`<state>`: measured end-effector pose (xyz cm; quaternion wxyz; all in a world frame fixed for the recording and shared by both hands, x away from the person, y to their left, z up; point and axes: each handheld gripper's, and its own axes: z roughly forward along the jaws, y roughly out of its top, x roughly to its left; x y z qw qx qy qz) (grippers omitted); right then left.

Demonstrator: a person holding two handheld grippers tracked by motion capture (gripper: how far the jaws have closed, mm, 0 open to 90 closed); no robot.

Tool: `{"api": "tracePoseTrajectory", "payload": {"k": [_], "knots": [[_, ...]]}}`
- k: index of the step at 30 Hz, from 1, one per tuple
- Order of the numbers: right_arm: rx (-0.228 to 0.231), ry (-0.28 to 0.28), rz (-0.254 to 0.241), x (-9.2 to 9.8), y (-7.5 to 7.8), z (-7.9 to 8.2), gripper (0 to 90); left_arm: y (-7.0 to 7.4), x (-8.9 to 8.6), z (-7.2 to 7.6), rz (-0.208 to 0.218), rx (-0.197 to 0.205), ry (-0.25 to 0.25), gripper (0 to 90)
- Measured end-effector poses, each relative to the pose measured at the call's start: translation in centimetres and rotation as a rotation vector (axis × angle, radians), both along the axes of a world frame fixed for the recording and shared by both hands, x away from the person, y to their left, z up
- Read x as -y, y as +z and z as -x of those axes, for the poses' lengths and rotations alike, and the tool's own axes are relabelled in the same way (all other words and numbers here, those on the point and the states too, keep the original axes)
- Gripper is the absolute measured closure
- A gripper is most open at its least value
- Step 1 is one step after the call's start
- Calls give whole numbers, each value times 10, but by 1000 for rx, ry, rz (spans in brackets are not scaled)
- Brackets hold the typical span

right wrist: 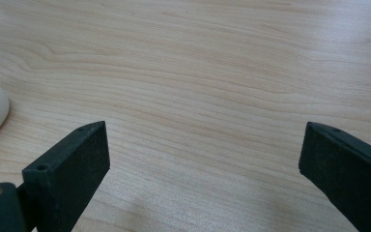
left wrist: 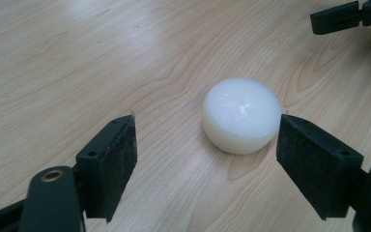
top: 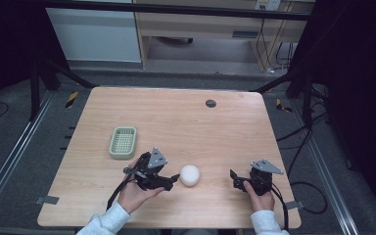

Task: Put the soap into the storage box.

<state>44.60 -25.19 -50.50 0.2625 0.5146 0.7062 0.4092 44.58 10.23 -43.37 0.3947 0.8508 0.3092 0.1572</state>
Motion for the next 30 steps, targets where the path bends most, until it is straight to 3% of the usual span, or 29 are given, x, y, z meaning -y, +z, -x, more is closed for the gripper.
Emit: {"api": "tracePoseTrajectory", "payload": {"k": [12,30], "knots": [[3,2,0,0,0,0,43,-4,20,-6,-21,-23,-28,219],[-3,10,-6,-1,1,0,43,-12,36,-12,-47,-48,-41,204]]}}
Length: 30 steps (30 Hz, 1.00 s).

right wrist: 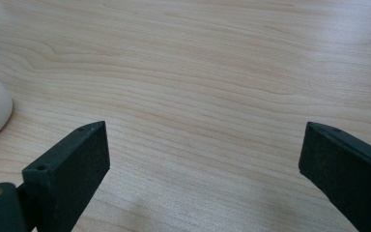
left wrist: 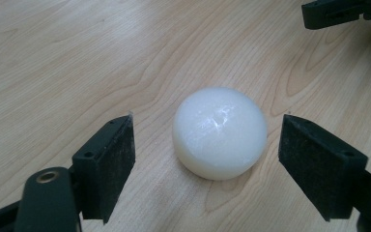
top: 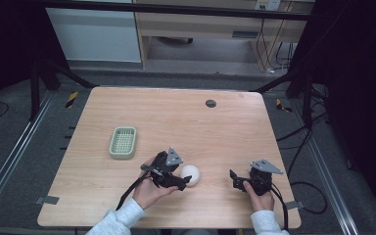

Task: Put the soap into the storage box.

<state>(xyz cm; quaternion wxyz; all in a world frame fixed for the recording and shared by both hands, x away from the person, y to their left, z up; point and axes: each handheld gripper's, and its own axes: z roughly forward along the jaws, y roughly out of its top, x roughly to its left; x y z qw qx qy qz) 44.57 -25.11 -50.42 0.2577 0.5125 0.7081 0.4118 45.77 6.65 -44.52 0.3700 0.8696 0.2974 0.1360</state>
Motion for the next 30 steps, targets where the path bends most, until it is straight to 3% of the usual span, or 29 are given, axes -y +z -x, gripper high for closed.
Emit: {"api": "tracePoseTrajectory", "payload": {"k": [19,30], "knots": [[0,0,2,0,0,0,42,-11,16,-6,-58,-12,-23,162],[-3,2,2,0,0,0,42,-21,26,-12,-86,-44,-29,139]]}}
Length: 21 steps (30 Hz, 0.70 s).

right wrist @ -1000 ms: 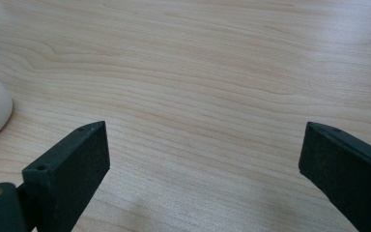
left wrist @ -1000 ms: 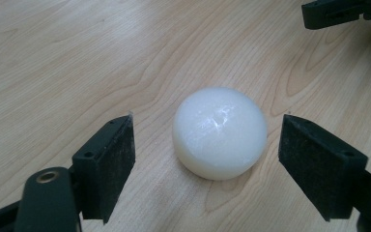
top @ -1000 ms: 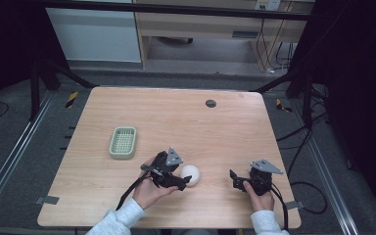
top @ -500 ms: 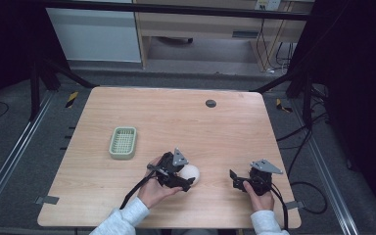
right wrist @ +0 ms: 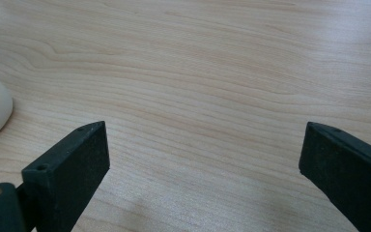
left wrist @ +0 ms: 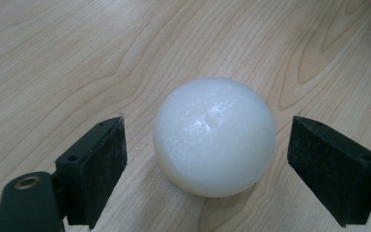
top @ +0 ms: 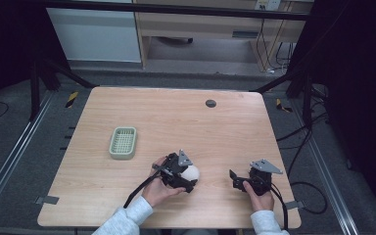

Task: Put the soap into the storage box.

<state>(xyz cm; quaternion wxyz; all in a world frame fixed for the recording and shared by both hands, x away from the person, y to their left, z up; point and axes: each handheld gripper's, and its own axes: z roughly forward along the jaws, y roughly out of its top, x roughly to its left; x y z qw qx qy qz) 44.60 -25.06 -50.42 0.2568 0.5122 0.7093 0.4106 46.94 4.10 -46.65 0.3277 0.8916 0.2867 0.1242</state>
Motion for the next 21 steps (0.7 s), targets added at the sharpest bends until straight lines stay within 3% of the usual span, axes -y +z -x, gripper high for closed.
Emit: {"api": "tracePoseTrajectory", "payload": {"k": [21], "knots": [[1,3,0,0,0,0,42,-12,14,-7,-33,-25,2,160]]}}
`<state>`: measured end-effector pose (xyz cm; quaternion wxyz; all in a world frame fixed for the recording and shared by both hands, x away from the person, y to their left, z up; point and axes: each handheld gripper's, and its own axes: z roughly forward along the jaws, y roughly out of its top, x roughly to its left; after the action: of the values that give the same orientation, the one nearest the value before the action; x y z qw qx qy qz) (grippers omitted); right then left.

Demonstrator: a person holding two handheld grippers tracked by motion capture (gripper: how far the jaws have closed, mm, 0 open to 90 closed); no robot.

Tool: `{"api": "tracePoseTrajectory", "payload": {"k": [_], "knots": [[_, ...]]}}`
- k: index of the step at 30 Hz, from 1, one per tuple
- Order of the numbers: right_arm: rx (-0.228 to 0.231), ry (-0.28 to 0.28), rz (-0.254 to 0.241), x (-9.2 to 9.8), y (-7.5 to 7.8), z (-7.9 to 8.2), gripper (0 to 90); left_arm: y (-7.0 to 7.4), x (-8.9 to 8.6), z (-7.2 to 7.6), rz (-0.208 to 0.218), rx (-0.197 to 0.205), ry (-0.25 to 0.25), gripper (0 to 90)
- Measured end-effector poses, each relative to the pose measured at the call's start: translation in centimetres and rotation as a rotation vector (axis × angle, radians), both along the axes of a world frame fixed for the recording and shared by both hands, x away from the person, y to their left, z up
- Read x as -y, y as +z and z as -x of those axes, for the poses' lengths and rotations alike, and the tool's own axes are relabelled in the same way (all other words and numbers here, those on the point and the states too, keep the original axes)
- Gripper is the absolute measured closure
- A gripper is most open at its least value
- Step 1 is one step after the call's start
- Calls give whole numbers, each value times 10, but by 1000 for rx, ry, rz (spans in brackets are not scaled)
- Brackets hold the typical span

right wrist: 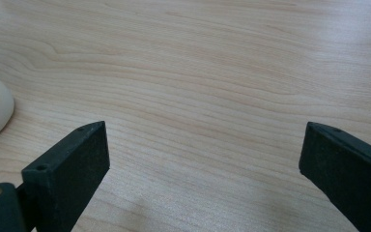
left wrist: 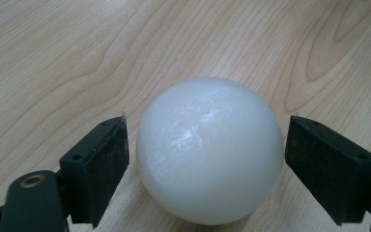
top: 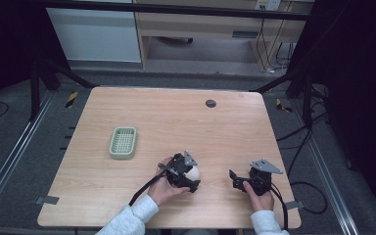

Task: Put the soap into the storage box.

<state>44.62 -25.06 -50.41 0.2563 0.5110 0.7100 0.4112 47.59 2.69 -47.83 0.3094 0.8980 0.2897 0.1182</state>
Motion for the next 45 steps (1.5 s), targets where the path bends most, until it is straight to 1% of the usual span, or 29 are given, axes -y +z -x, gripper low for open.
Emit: {"api": "tracePoseTrajectory", "payload": {"k": [4,7,13,16,20,22,25,30,45], "knots": [[0,1,-1,0,0,0,42,-1,2,0,-8,-1,-2,171],[0,0,0,0,0,0,42,-2,3,-1,-12,-10,-4,175],[0,0,-1,0,0,0,41,-3,4,-2,-22,-11,-5,190],[0,0,-1,0,0,0,41,-4,5,-2,-29,-9,0,195],[0,1,-1,0,0,0,42,-5,5,-3,-26,-15,8,213],[0,1,-1,0,0,0,42,-5,5,-3,-37,-21,7,218],[0,2,-1,0,0,0,41,-6,6,-3,-31,-20,7,232],[0,2,-2,0,0,0,41,-6,6,-3,-32,-21,5,234],[0,3,-3,0,0,0,41,-4,6,-3,-48,-19,4,238]]}}
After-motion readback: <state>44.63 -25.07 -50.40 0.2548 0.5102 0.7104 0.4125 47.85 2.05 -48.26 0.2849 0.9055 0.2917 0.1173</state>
